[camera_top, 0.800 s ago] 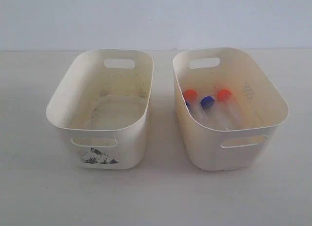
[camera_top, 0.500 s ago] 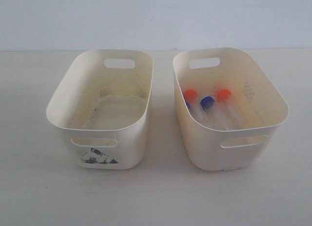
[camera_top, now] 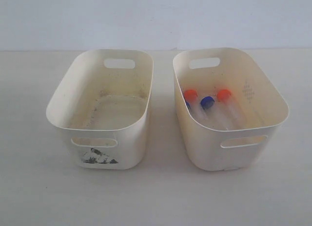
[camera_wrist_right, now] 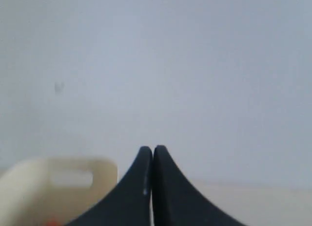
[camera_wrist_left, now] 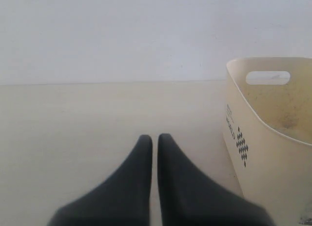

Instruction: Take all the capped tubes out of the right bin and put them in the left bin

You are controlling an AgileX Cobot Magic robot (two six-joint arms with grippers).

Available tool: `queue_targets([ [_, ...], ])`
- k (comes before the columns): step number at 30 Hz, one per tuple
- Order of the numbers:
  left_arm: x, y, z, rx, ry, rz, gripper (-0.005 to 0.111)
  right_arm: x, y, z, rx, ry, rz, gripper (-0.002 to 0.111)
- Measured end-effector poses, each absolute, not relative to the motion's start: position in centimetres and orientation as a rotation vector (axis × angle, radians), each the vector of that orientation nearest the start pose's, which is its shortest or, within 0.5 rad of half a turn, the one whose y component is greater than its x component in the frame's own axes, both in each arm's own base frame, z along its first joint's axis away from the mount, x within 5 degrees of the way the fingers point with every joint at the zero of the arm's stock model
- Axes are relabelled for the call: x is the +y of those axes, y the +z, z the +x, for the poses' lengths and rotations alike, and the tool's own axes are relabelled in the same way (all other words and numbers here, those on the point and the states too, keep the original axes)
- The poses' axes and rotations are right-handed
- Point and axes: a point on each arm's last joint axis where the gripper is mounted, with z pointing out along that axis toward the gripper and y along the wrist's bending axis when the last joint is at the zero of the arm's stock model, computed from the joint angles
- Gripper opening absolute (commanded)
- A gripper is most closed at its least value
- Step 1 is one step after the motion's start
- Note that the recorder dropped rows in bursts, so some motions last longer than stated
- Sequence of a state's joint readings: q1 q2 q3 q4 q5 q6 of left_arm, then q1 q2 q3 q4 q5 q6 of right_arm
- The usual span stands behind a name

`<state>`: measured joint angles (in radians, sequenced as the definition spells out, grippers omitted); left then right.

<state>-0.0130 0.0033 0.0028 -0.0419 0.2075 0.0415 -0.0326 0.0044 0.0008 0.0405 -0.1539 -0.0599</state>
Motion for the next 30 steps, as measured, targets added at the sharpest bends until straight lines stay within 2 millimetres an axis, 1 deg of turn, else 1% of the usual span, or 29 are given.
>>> queue_targets([
  [6, -0.2, 19.3, 5.6, 1.697, -0.017, 0.018, 0.004, -0.4, 25.9, 3.9, 0.939, -0.058, 0.03, 0.0],
  [9, -0.2, 19.3, 5.6, 1.697, -0.017, 0.018, 0.004, -0.4, 27.1, 3.1, 0.802, -0.027, 0.055, 0.0],
  [10, -0.2, 19.3, 5.6, 1.697, -0.017, 0.018, 0.004, -0.4, 27.9, 2.8, 0.783, -0.022, 0.056, 0.0],
  [12, -0.2, 19.3, 5.6, 1.697, -0.017, 0.018, 0.004, -0.2, 30.4, 2.4, 0.785, -0.038, 0.019, 0.0],
  [13, -0.2, 19.3, 5.6, 1.697, -0.017, 0.018, 0.004, 0.0, 31.6, 2.6, 0.806, -0.055, -0.007, 0.0],
  [14, -0.2, 19.3, 5.6, 1.697, -0.017, 0.018, 0.004, 0.2, 33.3, 2.8, 0.837, -0.073, -0.04, 0.0],
  [16, -0.2, 19.3, 5.6, 1.697, -0.017, 0.018, 0.004, 0.3, 36.2, 4.0, 0.937, -0.068, -0.065, 0.0],
  [18, -0.2, 19.3, 5.6, 1.697, -0.017, 0.018, 0.004, 0.1, 39.0, 6.2, 1.107, -0.026, -0.025, 0.0],
  [19, -0.2, 19.3, 5.6, 1.697, -0.017, 0.018, 0.004, -0.1, 39.8, 7.5, 1.195, -0.011, 0.007, 0.0],
  [20, -0.2, 19.3, 5.6, 1.697, -0.017, 0.018, 0.004, -0.4, 40.5, 9.3, 1.32, -0.011, 0.045, 0.0],
  [21, -0.2, 19.3, 5.6, 1.697, -0.017, 0.018, 0.004, -0.7, 40.8, 11.4, 1.455, -0.02, 0.079, 0.0],
  [22, -0.2, 19.3, 5.6, 1.697, -0.017, 0.018, 0.004, -0.9, 40.9, 13.5, 1.572, -0.015, 0.113, 0.0],
  [24, -0.2, 19.3, 5.6, 1.697, -0.017, 0.018, 0.004, -1.0, 39.9, 17.8, 1.837, 0.013, 0.165, 0.0],
  [26, -0.2, 19.3, 5.6, 1.697, -0.017, 0.018, 0.004, -0.6, 38.7, 21.4, 2.039, 0.077, 0.163, 0.0],
  [27, -0.2, 19.3, 5.6, 1.697, -0.017, 0.018, 0.004, -0.2, 38.2, 23.1, 2.116, 0.137, 0.147, 0.0],
  [28, -0.2, 19.3, 5.6, 1.697, -0.017, 0.018, 0.004, 0.2, 37.9, 24.3, 2.159, 0.192, 0.129, 0.0],
  [30, -0.2, 19.3, 5.6, 1.697, -0.017, 0.018, 0.004, 1.3, 37.6, 26.9, 2.199, 0.33, 0.046, 0.0],
])
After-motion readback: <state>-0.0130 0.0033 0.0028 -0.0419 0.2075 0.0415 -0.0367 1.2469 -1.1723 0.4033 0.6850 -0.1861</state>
